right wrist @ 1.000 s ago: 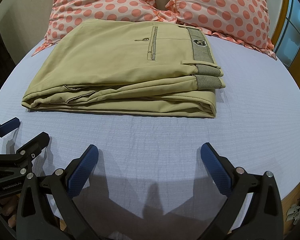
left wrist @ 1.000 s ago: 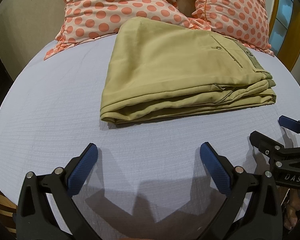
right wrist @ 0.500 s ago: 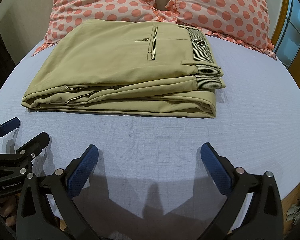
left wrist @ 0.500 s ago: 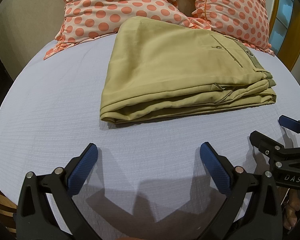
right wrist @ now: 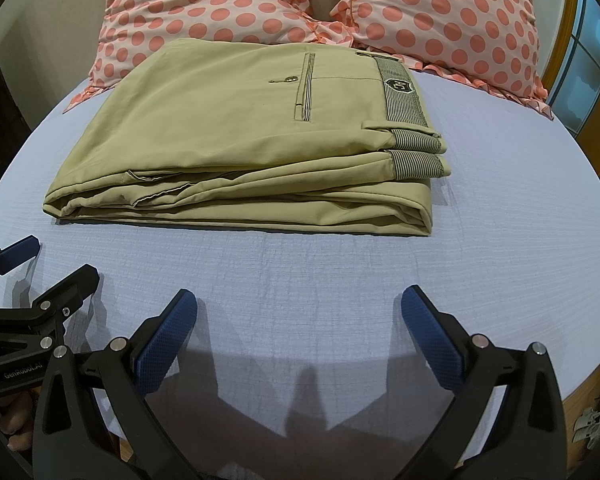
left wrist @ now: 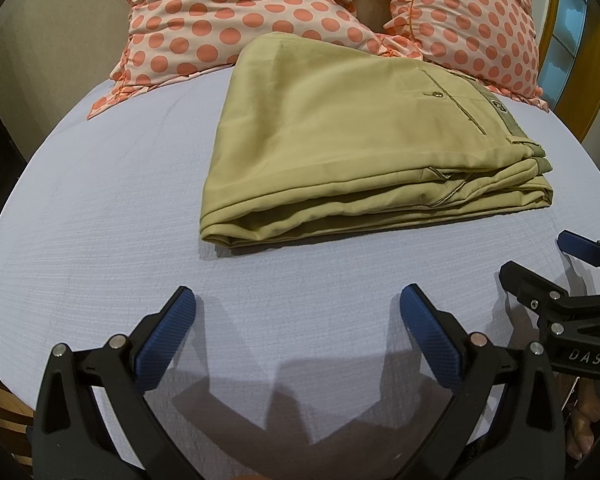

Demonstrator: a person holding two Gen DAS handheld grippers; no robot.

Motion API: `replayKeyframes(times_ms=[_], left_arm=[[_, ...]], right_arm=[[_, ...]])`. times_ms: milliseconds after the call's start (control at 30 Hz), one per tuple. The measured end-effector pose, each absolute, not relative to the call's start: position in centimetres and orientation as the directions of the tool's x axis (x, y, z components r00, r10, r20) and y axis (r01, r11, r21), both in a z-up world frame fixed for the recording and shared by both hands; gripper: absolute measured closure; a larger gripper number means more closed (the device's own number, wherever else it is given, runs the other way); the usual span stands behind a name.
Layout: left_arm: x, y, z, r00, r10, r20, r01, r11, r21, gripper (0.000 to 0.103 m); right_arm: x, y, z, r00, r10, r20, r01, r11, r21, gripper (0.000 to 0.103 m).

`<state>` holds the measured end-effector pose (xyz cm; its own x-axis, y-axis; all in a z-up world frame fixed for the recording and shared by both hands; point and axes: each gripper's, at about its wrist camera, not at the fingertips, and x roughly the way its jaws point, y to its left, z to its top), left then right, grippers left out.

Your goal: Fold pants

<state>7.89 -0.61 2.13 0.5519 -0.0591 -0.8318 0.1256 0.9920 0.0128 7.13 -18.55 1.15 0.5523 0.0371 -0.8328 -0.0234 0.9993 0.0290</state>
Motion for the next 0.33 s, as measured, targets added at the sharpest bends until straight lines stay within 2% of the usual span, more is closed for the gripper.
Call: replayKeyframes(times_ms=[333], left_arm=[[7.92, -0.59, 2.08, 0.55, -0.059, -0.833, 0.128, 0.992, 0.014, 0.002]], right_arm=[[7.13, -18.52, 1.14, 0.552, 0.037, -0.833, -0.023, 0.999, 0.029, 0.001]])
